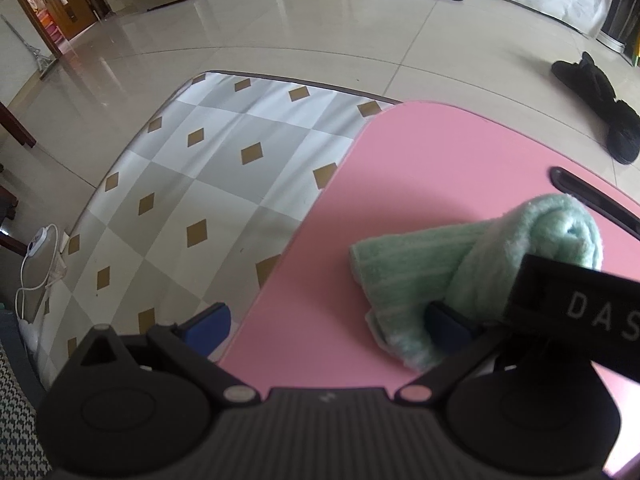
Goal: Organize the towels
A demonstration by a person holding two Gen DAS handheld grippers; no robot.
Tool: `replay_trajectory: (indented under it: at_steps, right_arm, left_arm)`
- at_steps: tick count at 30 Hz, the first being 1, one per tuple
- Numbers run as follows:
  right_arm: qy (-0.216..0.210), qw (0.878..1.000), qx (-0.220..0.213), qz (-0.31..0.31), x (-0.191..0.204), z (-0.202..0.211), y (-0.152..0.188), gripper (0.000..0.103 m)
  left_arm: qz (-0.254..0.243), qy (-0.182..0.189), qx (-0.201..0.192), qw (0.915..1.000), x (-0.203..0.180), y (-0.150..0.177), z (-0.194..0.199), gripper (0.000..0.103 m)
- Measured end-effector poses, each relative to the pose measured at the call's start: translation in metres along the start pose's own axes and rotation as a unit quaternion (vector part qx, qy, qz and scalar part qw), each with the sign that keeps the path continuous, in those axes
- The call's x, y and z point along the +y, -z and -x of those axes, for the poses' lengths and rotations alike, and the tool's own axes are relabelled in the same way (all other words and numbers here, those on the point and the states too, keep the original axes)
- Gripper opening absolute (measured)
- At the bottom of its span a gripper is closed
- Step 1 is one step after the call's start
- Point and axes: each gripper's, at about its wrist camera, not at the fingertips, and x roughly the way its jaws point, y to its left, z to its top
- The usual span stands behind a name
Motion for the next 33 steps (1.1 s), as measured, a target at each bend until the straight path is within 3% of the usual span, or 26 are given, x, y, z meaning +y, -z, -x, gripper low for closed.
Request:
replay_trajectory:
  at_steps: [16,33]
  right_arm:
    - [0.000,1.000,-0.021,-0.011,-0.008,0.012,-0.007,0.086]
    - [0.021,1.000,-0.019,-0.006,-0.029,0.017,-0.004,0.087]
  left_arm:
    - [0.027,-0.004,0.002,0.9996,0.000,-0.010,-0.007,0.103]
    - [-0.040,-0.018,-0.031,0.9985,-0.034,-0.002,0.003,0.103]
